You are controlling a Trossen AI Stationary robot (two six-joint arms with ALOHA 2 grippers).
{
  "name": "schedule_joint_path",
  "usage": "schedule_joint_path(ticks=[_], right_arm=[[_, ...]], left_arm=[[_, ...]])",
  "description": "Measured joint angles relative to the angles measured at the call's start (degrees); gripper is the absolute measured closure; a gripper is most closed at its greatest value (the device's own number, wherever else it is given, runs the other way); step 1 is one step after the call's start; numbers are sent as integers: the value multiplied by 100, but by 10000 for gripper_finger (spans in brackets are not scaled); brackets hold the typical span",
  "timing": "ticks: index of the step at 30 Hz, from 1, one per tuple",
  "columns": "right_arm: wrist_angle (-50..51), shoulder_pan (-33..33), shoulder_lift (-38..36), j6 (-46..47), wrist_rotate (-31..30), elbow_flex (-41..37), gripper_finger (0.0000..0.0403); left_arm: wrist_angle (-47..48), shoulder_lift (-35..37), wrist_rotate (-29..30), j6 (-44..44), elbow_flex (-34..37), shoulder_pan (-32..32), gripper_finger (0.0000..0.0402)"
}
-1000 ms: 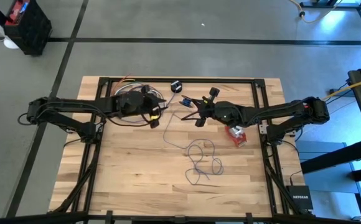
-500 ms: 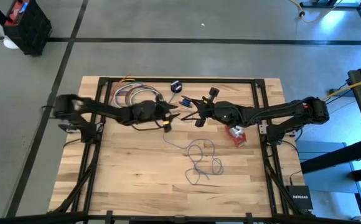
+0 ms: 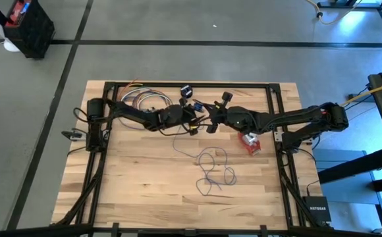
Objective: Coil cords
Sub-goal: Coil the blue wire onto the spool
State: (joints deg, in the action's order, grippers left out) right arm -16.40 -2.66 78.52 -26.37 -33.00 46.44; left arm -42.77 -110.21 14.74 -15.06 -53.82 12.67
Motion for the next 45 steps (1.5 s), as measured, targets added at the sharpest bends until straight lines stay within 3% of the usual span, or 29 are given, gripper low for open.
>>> schedule_joint_path(ticks=[7,14,16,21,28,36,45], right_arm=[[-21,-2,-4,7,-41,0,390],[-67,-2,-4,105,-22,0,390],[-68,-2,-4,151,-28,0,390],[-15,131,-55,181,-141,0,390],[183,518,-157,75,-685,4,390],[520,604,-150,117,-752,-4,390],[622,192,-4,416,-632,-4,390]], left_arm=[[-15,7,-437,15,-70,81,261],[10,7,-443,-16,-70,157,376],[34,7,-288,-40,-70,185,393],[523,185,599,-383,-66,200,394],[1731,1187,1031,-632,-62,164,396],[3200,2494,1043,-275,-76,98,396],[3392,2946,326,402,-74,-356,393]])
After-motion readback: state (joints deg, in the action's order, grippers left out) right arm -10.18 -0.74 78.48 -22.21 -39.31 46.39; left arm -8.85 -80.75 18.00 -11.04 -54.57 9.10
